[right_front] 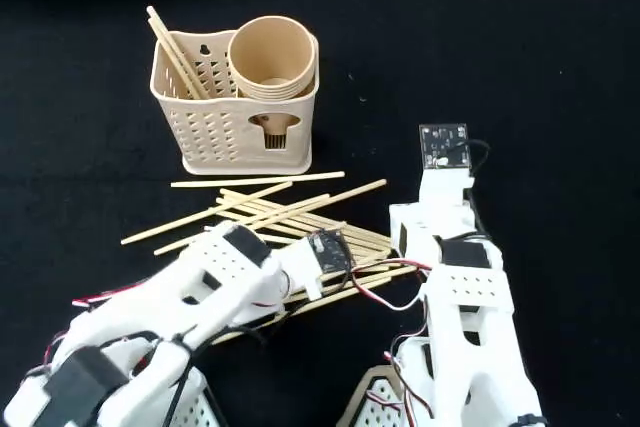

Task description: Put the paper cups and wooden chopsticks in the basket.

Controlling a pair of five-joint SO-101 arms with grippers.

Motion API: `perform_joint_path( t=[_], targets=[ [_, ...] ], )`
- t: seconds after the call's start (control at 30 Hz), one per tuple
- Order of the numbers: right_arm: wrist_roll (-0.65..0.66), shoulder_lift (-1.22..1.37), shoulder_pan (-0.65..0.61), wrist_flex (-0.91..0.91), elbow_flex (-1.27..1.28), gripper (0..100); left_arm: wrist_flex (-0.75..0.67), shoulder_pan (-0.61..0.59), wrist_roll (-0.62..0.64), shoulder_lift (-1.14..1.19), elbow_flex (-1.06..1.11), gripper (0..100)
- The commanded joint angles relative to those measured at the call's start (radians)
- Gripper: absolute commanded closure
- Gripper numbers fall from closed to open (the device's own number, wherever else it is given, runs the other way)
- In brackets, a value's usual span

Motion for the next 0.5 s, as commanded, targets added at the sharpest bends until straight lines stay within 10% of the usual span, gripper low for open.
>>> perform_joint_path(
  t=[0.0, 0.47],
  targets=[
    [0.000, -0.019, 0.009, -0.020, -0.004, 97.3, 0.054, 0.015, 0.011, -0.110, -0.033, 97],
    [-0.003, -0.019, 0.006, -0.020, -0.004, 97.3, -0.002, -0.007, 0.006, -0.272, 0.168, 83]
  ],
)
